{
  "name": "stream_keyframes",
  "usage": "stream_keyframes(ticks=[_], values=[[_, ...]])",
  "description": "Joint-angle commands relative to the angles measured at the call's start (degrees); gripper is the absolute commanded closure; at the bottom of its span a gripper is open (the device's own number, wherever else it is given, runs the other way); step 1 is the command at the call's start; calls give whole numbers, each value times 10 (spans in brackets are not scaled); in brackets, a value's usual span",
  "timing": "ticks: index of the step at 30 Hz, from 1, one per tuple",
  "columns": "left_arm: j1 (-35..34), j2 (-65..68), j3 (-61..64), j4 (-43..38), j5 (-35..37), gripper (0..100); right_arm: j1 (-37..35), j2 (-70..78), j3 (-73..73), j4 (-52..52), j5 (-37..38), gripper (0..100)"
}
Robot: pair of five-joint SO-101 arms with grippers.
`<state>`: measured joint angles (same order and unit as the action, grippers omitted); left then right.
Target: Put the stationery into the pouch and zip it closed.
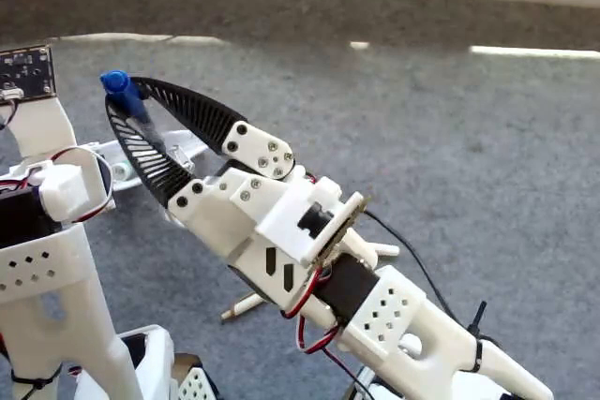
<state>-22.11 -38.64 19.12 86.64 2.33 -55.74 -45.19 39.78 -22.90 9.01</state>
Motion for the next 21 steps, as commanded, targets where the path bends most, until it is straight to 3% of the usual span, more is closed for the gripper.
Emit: stream_keyframes(ticks=[1, 14, 21], values=[[-7, 6, 4, -7, 4, 993, -3, -1, 12, -36, -4, 994], [-15, 6, 5, -7, 4, 993, -7, 82, 44, -39, -5, 994], [-15, 6, 5, -6, 4, 993, -25, 156, 36, -142, -2, 994]])
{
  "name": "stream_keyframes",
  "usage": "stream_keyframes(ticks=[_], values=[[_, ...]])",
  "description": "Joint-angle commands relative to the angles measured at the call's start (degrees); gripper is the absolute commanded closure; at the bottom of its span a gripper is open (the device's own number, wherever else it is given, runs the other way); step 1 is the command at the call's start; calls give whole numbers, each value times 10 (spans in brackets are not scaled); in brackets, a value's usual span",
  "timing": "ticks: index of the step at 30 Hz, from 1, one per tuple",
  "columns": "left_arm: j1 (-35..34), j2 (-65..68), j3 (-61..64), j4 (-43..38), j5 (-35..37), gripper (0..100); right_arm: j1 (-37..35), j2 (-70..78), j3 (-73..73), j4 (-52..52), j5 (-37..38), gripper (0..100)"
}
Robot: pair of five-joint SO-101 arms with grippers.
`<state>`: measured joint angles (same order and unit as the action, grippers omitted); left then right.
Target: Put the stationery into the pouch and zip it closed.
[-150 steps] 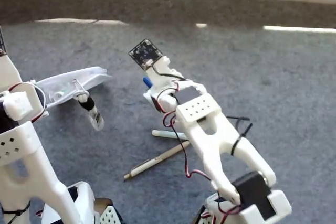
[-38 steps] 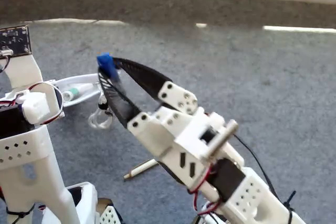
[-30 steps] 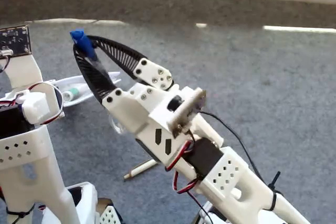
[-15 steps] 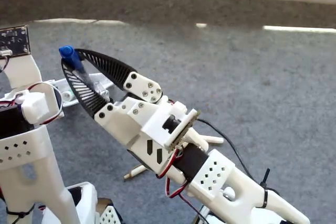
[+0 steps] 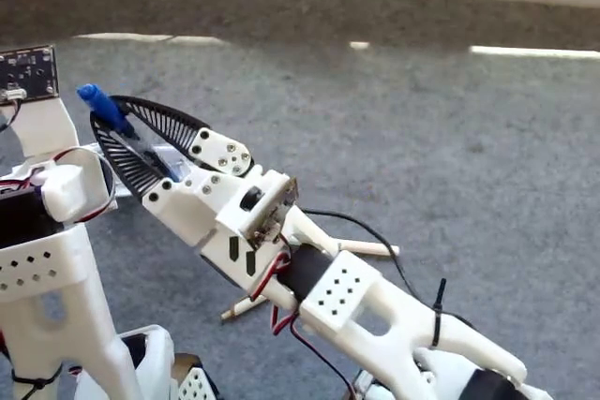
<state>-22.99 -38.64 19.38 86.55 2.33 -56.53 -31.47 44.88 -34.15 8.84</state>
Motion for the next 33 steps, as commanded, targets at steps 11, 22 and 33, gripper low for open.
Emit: stream_keyframes(ticks=[11, 22, 33], values=[[-7, 6, 2, -4, 4, 993, -27, -26, -15, -62, 0, 994], [-7, 6, 2, -4, 4, 993, -18, -62, -12, -120, 0, 994], [-7, 6, 2, -4, 4, 993, 28, -61, 71, -228, -15, 994]])
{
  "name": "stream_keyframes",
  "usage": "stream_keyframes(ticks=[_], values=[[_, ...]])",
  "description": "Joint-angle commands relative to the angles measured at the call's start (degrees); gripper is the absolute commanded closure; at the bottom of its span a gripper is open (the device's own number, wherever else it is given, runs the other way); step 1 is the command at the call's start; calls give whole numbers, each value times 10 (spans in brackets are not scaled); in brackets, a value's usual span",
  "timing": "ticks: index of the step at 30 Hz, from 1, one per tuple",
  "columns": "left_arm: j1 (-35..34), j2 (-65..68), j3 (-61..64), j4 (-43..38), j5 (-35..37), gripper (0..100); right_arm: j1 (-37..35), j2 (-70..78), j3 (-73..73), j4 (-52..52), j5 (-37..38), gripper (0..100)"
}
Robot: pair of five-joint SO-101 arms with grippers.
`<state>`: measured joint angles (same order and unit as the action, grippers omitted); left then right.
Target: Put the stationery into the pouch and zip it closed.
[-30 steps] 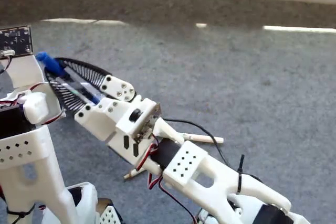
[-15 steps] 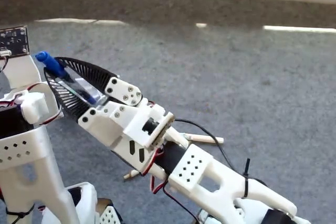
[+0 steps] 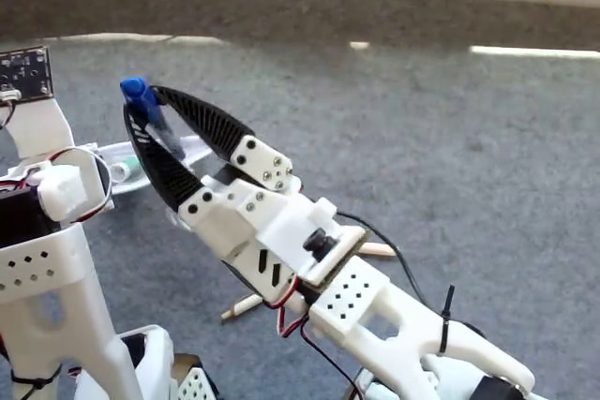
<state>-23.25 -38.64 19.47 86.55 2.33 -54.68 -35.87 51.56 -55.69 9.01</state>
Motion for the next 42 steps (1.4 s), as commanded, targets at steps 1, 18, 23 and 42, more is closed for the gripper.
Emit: stream_keyframes(ticks=[1, 18, 23, 42], values=[[-5, 6, 1, -4, 4, 993, 11, -18, 7, -13, -35, 994], [-5, 6, 15, -12, 4, 993, 80, -71, -12, 134, -296, 994], [-5, 6, 15, -11, 4, 993, 69, 1, -22, 35, -296, 994], [-5, 6, 15, -11, 4, 993, 46, 172, -65, -75, -244, 994]])
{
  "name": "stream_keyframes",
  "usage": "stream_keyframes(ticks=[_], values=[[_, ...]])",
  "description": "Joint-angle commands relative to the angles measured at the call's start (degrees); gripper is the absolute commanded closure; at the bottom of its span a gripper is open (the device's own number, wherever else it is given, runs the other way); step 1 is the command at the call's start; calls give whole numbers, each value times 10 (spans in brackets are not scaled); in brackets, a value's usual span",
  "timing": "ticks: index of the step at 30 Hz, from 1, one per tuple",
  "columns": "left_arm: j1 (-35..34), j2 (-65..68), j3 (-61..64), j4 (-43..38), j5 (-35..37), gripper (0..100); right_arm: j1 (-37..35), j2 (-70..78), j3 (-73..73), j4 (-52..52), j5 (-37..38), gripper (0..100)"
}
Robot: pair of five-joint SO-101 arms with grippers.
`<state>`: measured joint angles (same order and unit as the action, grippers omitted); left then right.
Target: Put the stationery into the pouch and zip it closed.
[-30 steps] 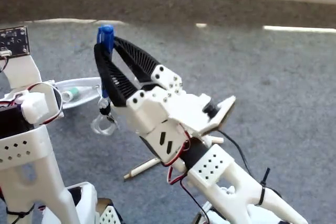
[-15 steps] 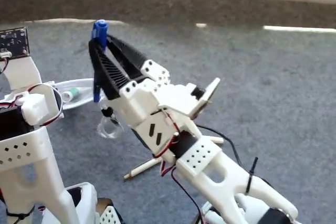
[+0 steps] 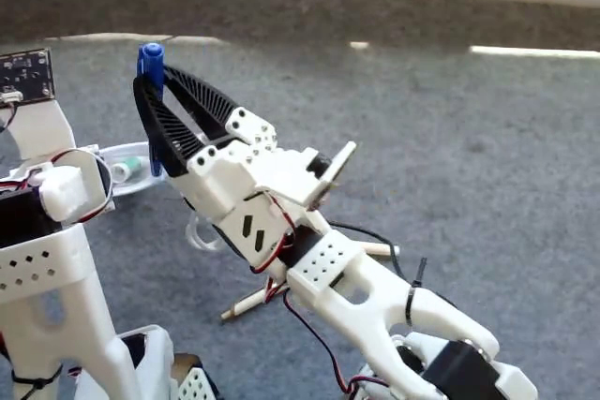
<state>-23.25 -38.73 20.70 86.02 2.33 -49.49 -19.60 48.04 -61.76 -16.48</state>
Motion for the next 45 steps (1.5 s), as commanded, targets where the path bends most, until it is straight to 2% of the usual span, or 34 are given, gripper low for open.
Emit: stream_keyframes(ticks=[1, 5, 14, 26, 30, 32, 37, 42, 45], values=[[-5, 7, 2, -6, 4, 993, -6, 20, -30, -24, 11, 994], [-5, 7, 7, -6, 4, 993, -3, 65, -29, -88, 19, 994], [-5, 7, 7, -7, 3, 993, -30, 77, 23, -145, 198, 994], [-5, 7, 7, -7, 4, 993, -51, 77, 107, -152, 211, 994], [-5, 7, 7, -7, 4, 993, -57, 77, 110, -152, 306, 991], [-5, 7, 7, -7, 4, 993, -66, 78, 112, -152, 332, 961], [-5, 7, 7, -7, 4, 993, -98, 77, 154, -152, 326, 775], [-5, 7, 7, -7, 3, 993, -130, 77, 181, -153, 386, 761], [-5, 7, 7, -7, 3, 993, -136, 73, 192, -157, 393, 761]])
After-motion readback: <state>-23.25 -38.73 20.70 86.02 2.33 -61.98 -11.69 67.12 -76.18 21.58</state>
